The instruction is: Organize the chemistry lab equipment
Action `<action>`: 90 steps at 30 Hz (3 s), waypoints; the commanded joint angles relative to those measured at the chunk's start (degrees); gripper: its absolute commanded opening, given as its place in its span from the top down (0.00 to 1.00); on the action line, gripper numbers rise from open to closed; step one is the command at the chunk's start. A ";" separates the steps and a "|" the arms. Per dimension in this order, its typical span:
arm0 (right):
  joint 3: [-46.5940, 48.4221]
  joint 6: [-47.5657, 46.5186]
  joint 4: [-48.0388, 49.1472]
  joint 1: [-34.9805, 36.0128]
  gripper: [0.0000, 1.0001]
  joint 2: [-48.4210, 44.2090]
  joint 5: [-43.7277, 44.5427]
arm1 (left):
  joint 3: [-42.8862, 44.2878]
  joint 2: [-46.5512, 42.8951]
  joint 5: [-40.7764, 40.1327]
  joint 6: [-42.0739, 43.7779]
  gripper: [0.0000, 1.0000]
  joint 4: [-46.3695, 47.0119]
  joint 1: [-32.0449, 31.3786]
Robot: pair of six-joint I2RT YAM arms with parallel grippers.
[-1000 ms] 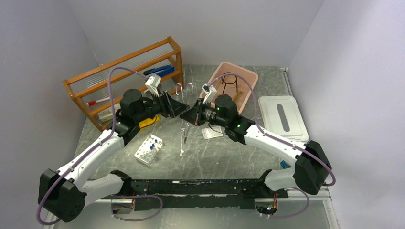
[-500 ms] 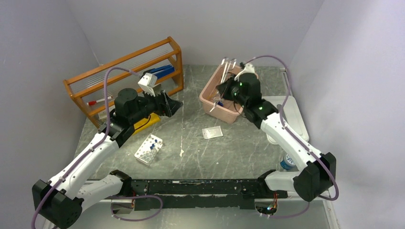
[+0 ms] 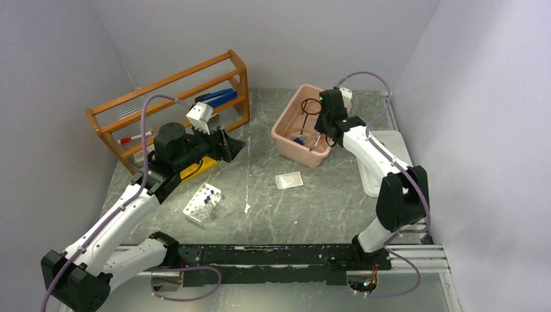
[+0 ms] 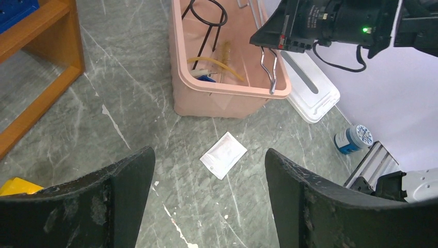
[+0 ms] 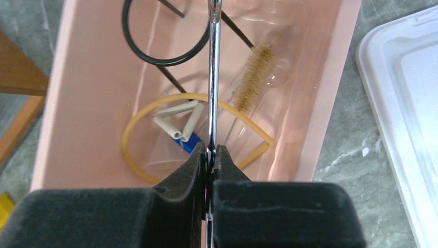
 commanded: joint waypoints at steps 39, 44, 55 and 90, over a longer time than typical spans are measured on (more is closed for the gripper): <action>9.36 -1.08 0.88 -3.81 0.82 17.62 2.96 | -1.11 0.84 2.05 1.09 0.19 0.36 0.19; 10.94 -0.48 -2.05 -3.73 0.76 15.64 3.84 | -0.93 0.94 2.05 1.13 0.20 0.04 0.19; 11.04 -4.17 -5.00 -1.22 0.71 3.07 1.08 | -0.79 1.21 1.74 0.78 0.20 -0.12 0.19; -22.82 10.90 -0.30 24.99 0.31 -3.45 12.49 | -0.76 1.60 -12.44 -1.15 0.21 -3.96 1.25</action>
